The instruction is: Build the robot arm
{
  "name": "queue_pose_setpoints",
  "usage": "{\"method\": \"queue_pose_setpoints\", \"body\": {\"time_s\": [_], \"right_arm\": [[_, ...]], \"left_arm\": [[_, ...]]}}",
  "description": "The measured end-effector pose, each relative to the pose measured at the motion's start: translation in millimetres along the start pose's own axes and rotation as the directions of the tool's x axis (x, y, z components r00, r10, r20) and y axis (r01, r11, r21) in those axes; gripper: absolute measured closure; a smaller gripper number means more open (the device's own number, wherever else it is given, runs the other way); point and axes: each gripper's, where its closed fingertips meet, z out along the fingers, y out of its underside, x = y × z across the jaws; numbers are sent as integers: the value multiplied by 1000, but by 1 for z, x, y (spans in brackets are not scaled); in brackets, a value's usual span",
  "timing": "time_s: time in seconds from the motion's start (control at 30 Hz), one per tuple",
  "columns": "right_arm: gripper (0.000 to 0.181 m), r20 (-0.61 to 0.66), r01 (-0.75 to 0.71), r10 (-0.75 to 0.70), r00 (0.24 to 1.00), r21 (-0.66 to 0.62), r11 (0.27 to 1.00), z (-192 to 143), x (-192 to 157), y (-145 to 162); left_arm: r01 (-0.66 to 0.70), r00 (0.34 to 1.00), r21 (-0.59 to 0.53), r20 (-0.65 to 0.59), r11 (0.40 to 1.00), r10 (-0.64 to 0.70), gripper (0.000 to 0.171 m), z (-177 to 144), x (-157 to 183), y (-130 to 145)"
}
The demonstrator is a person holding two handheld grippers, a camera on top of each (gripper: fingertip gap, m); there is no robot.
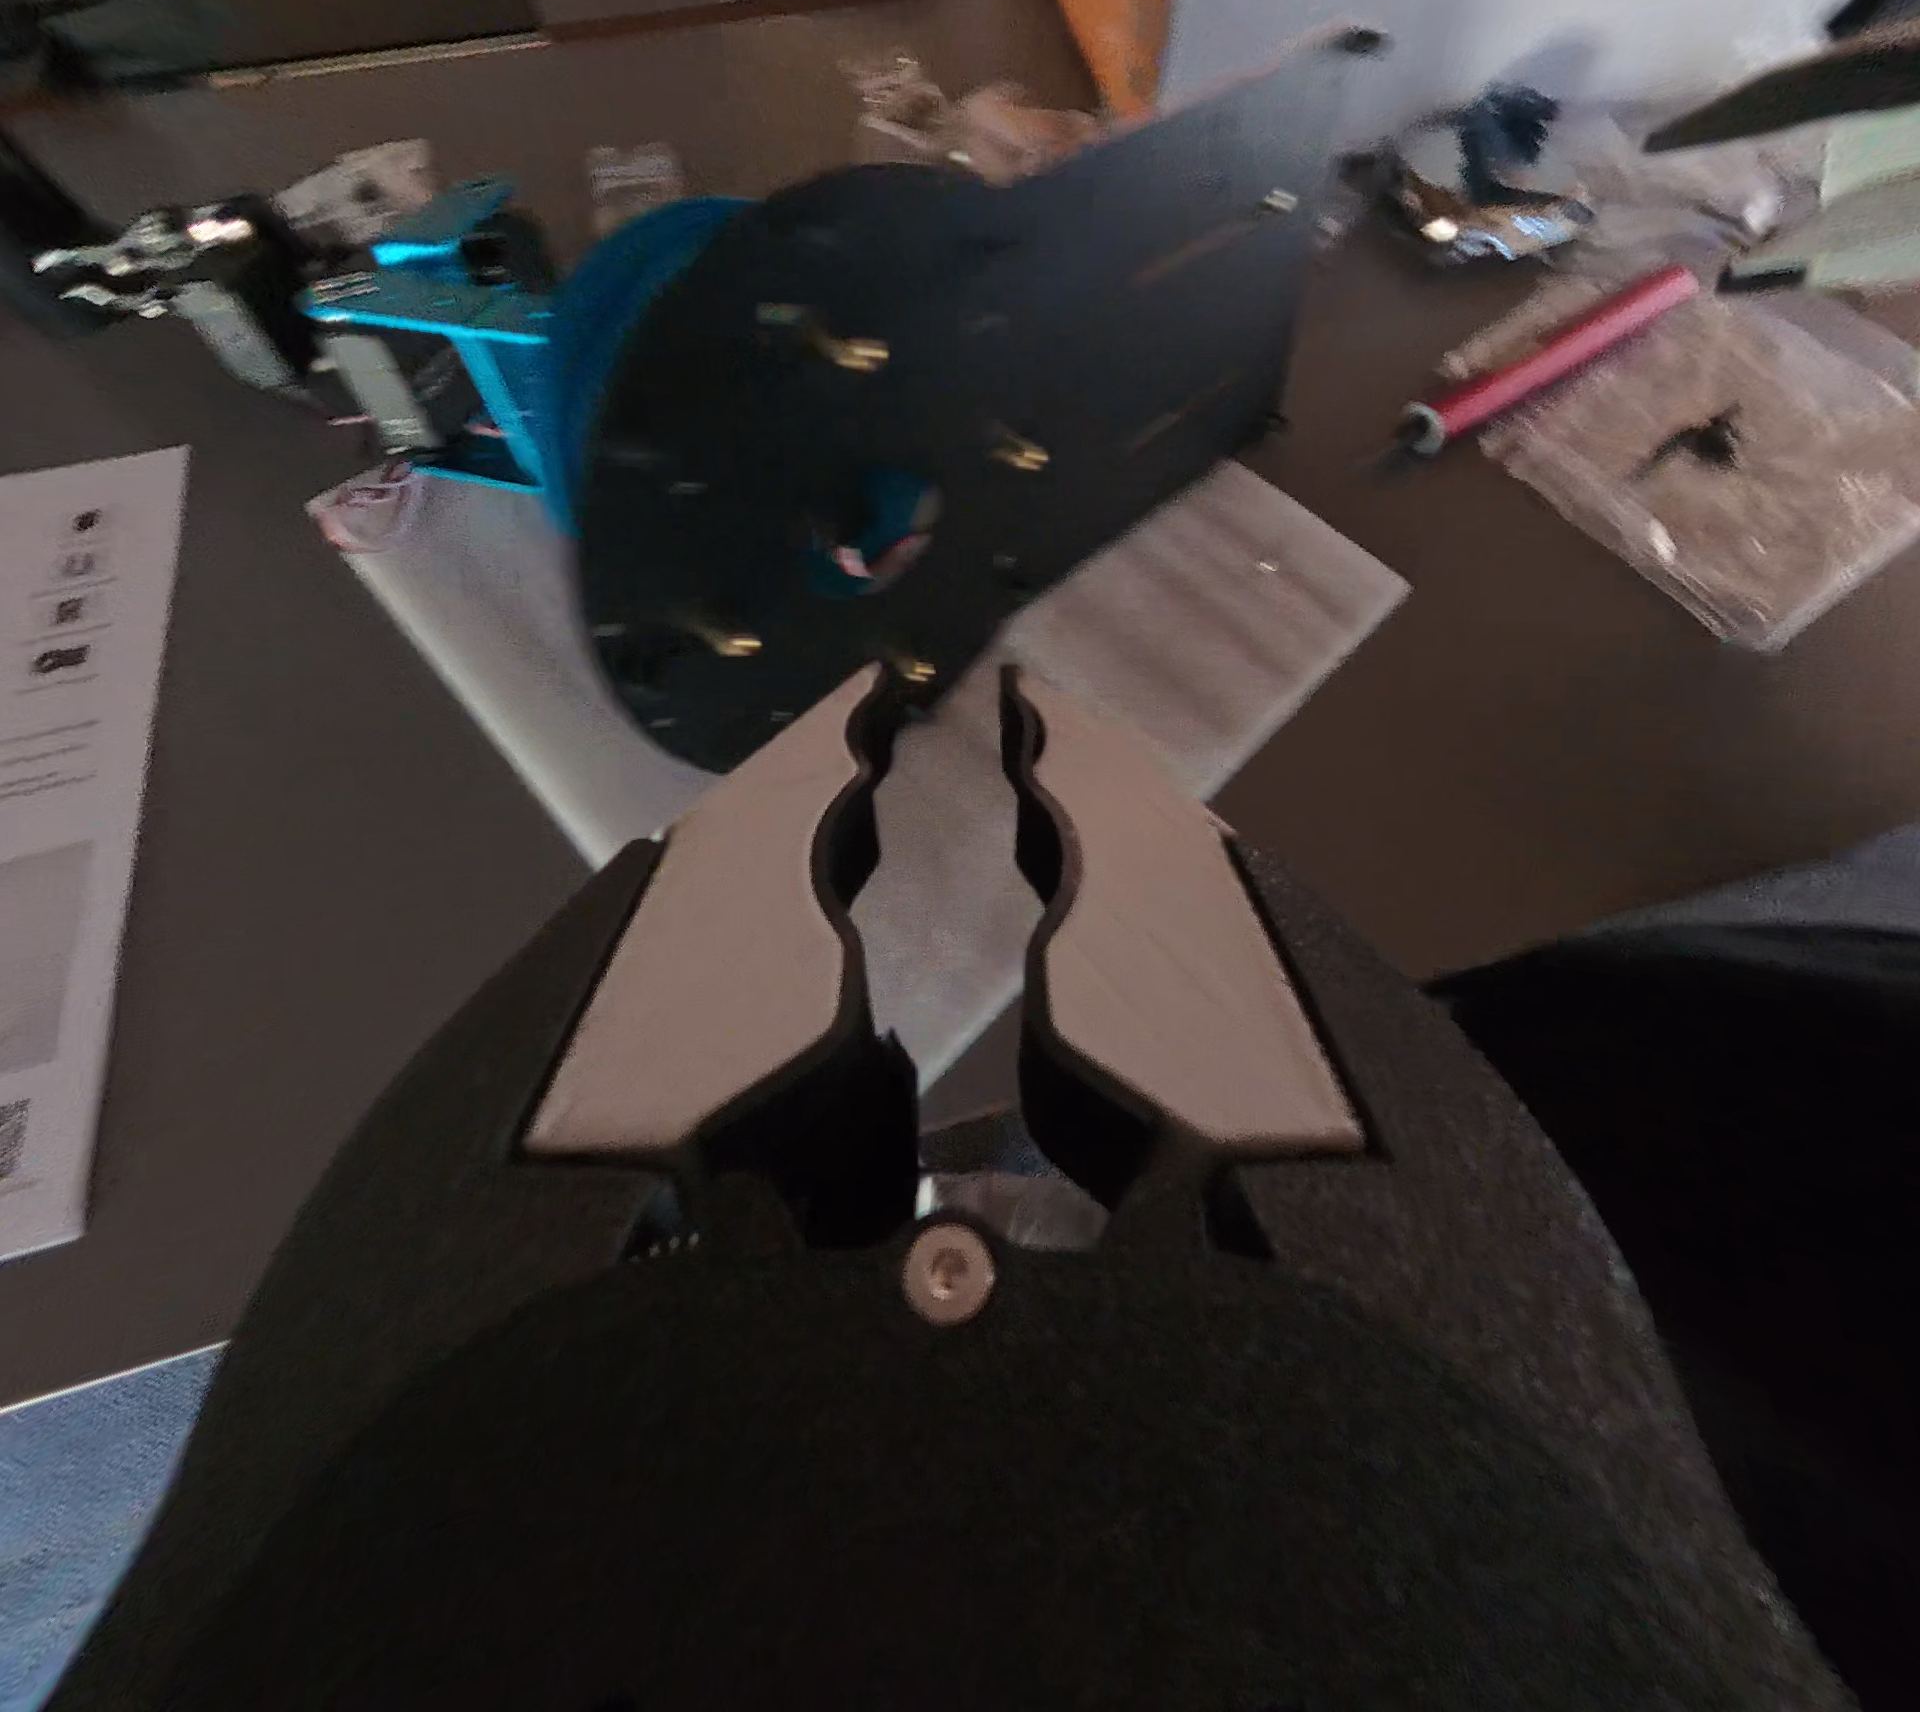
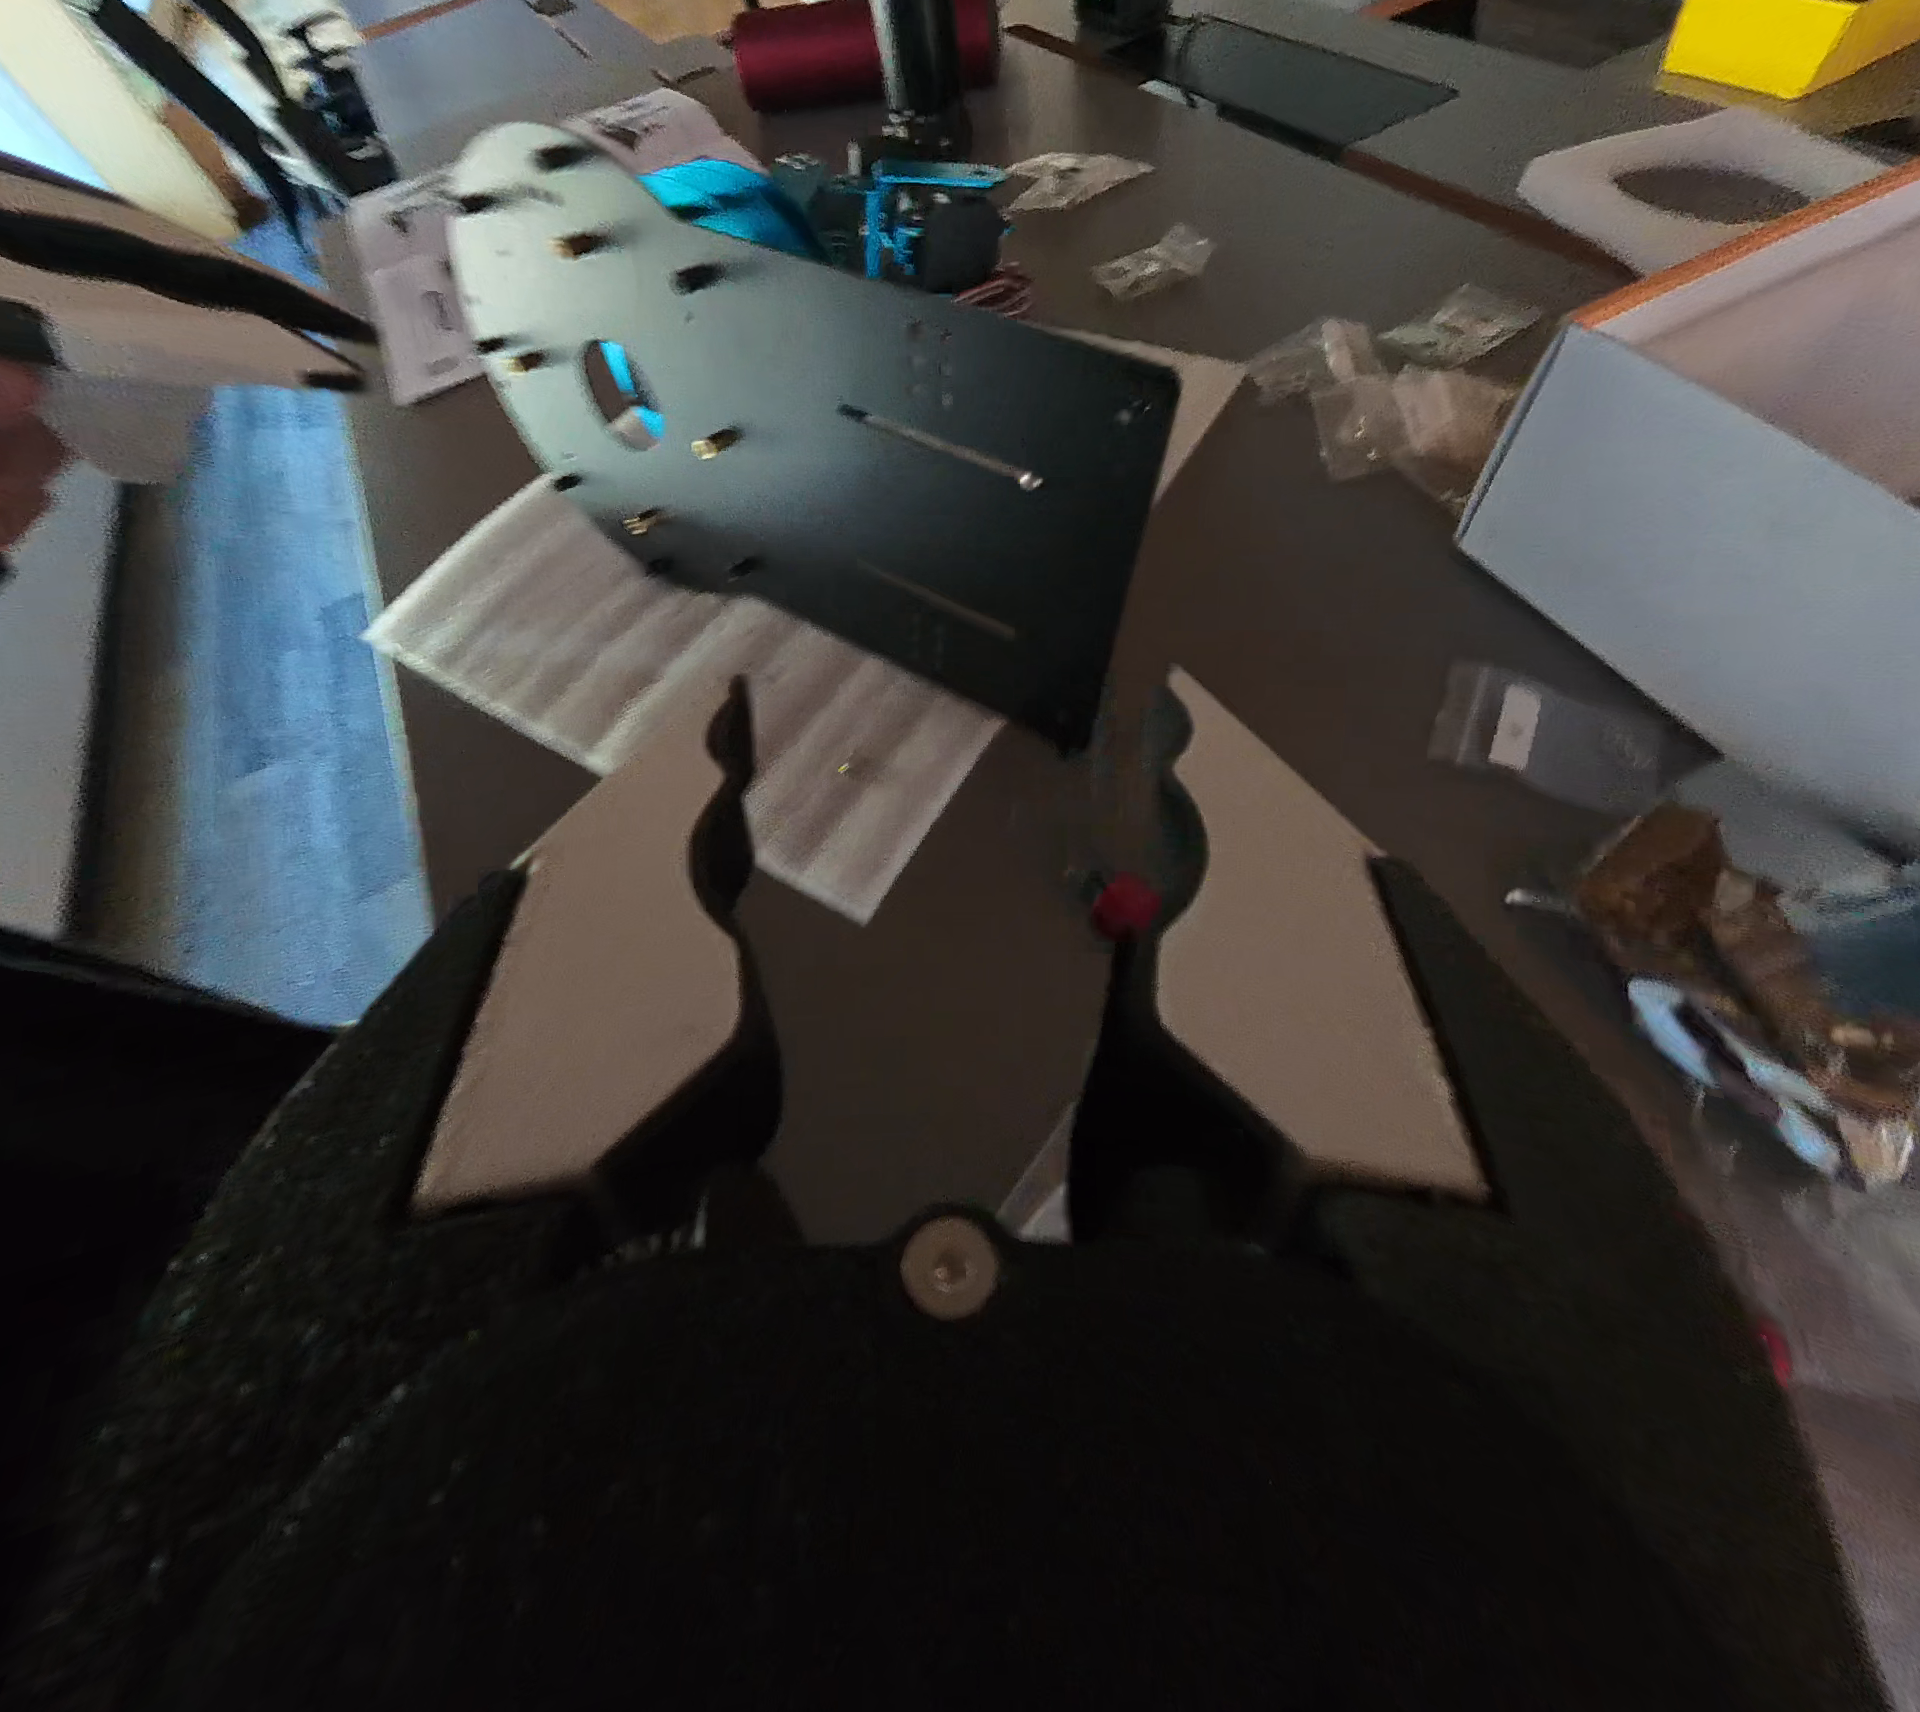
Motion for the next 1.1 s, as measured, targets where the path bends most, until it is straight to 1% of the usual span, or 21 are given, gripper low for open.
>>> {"method": "queue_pose_setpoints", "body": {"time_s": [0.03, 0.07, 0.1, 0.13, 0.17, 0.2, 0.23, 0.27, 0.33, 0.37, 0.4, 0.43, 0.47, 0.5, 0.53, 0.57, 0.67, 0.83, 0.97, 1.0, 1.1], "right_arm": [[96, 0, 11, -11, 1000, -32, 999, 16, 3, 1], [93, 22, 30, -28, 999, -74, 997, 31, 4, 1], [93, 12, 51, -50, 999, -83, 995, 45, 10, -2], [93, 25, 76, -74, 997, -78, 994, 58, 14, -6], [92, 26, 80, -77, 997, -97, 992, 69, 22, -5], [86, 21, 57, -55, 998, -142, 988, 79, 32, -1], [86, 52, 32, -23, 998, -177, 984, 85, 34, 2], [90, 109, 18, 4, 994, -198, 980, 88, 31, 5], [96, 135, -5, 32, 990, -195, 981, 94, 35, 5], [103, 171, -20, 51, 984, -181, 983, 96, 32, 3], [120, 229, -37, 76, 971, -174, 984, 97, 23, 1], [131, 270, -55, 101, 958, -175, 983, 97, 16, -2], [133, 246, -68, 112, 963, -180, 981, 98, 17, -2], [147, 198, -58, 95, 976, -183, 981, 99, 21, -1], [148, 187, -51, 85, 979, -182, 982, 97, 19, 0], [148, 176, -58, 92, 980, -187, 981, 96, 17, 0], [150, 140, -60, 89, 986, -199, 978, 90, 7, -1], [155, 92, -59, 83, 992, -232, 971, 81, -21, -10], [160, 76, -91, 119, 990, -300, 949, 78, -46, 3], [161, 75, -95, 123, 990, -303, 948, 78, -51, 6], [162, 58, -131, 150, 987, -259, 957, 80, -61, 8]], "left_arm": [[36, 999, 12, 5, 999, -36, 147, 2, -18, -2], [66, 998, 19, -4, 998, -66, 139, 5, -35, -1], [88, 996, 16, -25, 996, -88, 129, 10, -49, 2], [101, 993, 9, -58, 995, -100, 120, 17, -60, 5], [104, 990, 6, -101, 995, -103, 115, 24, -68, 7], [99, 982, 7, -160, 995, -97, 114, 30, -72, 7], [87, 970, 7, -230, 996, -83, 115, 34, -71, 6], [63, 954, 13, -295, 998, -56, 119, 37, -69, 5], [-12, 929, 36, -370, 999, 25, 127, 42, -66, 3], [-52, 917, 42, -393, 998, 65, 131, 45, -64, 3], [-85, 900, 48, -425, 995, 97, 134, 46, -62, 3], [-104, 878, 55, -464, 993, 118, 140, 46, -58, 3], [-122, 860, 57, -493, 991, 134, 144, 45, -56, 3], [-146, 841, 63, -518, 987, 157, 150, 44, -54, 4], [-178, 822, 74, -538, 981, 190, 161, 41, -52, 6], [-206, 812, 85, -542, 975, 219, 164, 40, -52, 6], [-236, 788, 72, -569, 969, 234, 164, 38, -57, 9], [-293, 738, 58, -621, 954, 265, 164, 31, -71, 16], [-351, 704, 63, -640, 934, 308, 164, 25, -85, 17], [-366, 694, 66, -646, 928, 319, 163, 23, -88, 17], [-389, 664, 70, -670, 919, 332, 164, 19, -94, 17]]}}
